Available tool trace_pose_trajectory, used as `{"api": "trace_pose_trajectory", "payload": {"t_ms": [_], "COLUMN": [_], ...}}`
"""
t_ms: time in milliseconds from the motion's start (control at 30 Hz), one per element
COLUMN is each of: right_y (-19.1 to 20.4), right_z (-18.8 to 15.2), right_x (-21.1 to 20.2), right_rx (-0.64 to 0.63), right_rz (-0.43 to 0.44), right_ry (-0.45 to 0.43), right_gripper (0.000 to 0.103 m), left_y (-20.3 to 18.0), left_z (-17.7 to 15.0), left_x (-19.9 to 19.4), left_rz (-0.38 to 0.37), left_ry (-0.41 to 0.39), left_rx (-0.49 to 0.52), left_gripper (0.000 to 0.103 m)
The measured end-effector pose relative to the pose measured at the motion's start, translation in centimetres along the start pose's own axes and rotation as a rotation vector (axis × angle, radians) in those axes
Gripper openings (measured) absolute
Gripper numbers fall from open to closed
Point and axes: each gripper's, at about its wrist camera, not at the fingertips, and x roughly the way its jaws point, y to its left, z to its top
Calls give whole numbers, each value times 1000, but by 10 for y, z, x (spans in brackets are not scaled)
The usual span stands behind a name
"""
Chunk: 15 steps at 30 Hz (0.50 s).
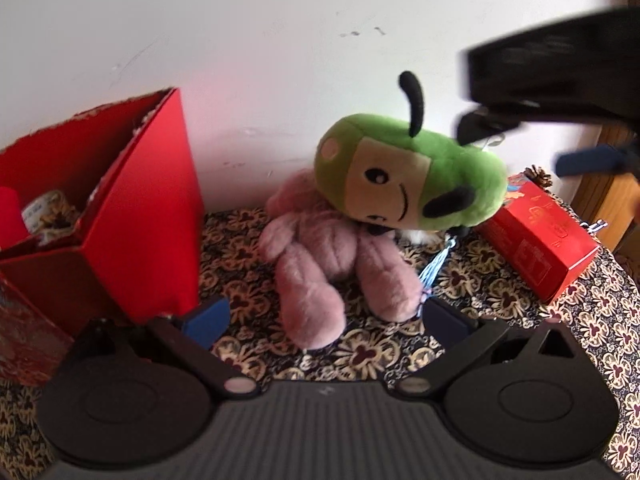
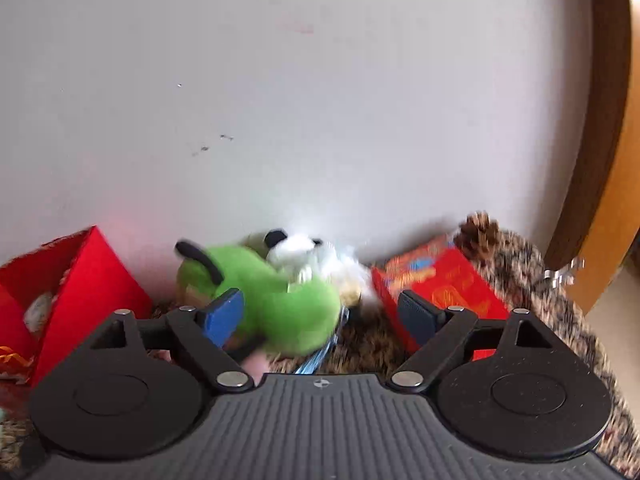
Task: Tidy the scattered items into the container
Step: 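Bring the open right tool to the green pear-shaped plush, then close the right tool on the green pear-shaped plush and lift it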
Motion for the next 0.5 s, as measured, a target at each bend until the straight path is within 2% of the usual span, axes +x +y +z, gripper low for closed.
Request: {"api": "trace_pose_trajectory", "payload": {"t_ms": [100, 167, 333, 467, 500], "right_y": [6, 4, -11, -11, -9], "right_z": [6, 8, 6, -5, -5], "right_x": [20, 30, 31, 27, 25], "right_rx": [-39, -29, 28, 19, 4], "right_rz": [-22, -6, 97, 222, 222], "right_ry": [18, 46, 107, 203, 198], "right_gripper": [86, 85, 80, 79, 78], "left_y": [-3, -7, -14, -18, -18], "left_z": [0, -2, -4, 0, 0], "left_x": [-2, -1, 7, 9, 11], "left_rz": [-23, -38, -52, -52, -56], "left_ry": [-14, -9, -3, -58, -65], "left_rx": [4, 15, 40, 105, 119], "left_gripper": [102, 102, 102, 102, 102]}}
